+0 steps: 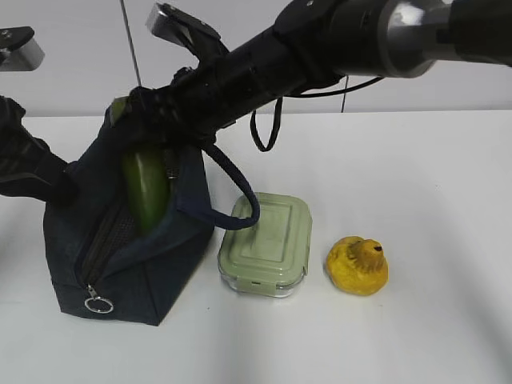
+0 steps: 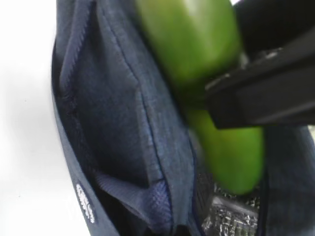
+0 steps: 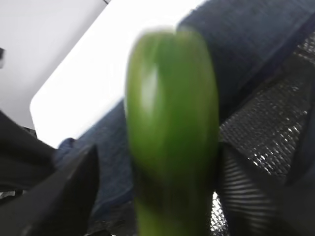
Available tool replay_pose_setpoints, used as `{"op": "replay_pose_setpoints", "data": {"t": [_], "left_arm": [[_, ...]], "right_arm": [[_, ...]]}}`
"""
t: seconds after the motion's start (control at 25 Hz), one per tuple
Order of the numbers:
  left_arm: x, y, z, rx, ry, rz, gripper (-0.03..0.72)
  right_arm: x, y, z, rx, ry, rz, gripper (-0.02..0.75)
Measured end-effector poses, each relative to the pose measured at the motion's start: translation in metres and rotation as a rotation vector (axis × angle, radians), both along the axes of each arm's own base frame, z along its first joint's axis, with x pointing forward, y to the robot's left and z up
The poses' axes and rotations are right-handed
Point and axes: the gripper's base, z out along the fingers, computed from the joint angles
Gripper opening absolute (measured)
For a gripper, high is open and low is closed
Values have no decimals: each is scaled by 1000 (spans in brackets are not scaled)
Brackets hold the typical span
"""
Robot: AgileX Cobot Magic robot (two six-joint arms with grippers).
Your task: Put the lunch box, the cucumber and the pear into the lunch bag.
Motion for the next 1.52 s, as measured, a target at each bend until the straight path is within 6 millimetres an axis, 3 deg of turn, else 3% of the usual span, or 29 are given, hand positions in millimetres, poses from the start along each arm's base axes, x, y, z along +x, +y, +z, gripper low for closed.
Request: {"op": "replay_pose_setpoints", "data": {"t": [0.2, 0.32, 0.4, 0.56, 0.68, 0.96, 1.16, 1.32, 1.52], "left_arm": [[0, 0, 0, 0, 1, 0, 3], [0, 0, 0, 0, 1, 0, 3], [0, 0, 0, 0, 1, 0, 3], [0, 0, 0, 1, 1, -1, 3], [0, 0, 0, 1, 1, -1, 3], [0, 0, 0, 1, 1, -1, 3], [0, 0, 0, 1, 1, -1, 3], [0, 0, 0, 1, 1, -1, 3], [0, 0, 0, 1, 1, -1, 3]], "right_arm": [[3, 3, 28, 14, -60, 35, 595], [6, -4, 41, -65, -99, 35, 593], [7, -16, 49, -147, -105, 10, 592], [9, -56, 58, -377, -48, -72, 592], [12, -86, 49, -539, 59, -142, 592], [16, -123, 25, -764, 178, -321, 592], [-11, -138, -3, -863, 286, -300, 582], [-41, -151, -11, -869, 291, -310, 549], [-56, -156, -31, -859, 303, -314, 538]]}}
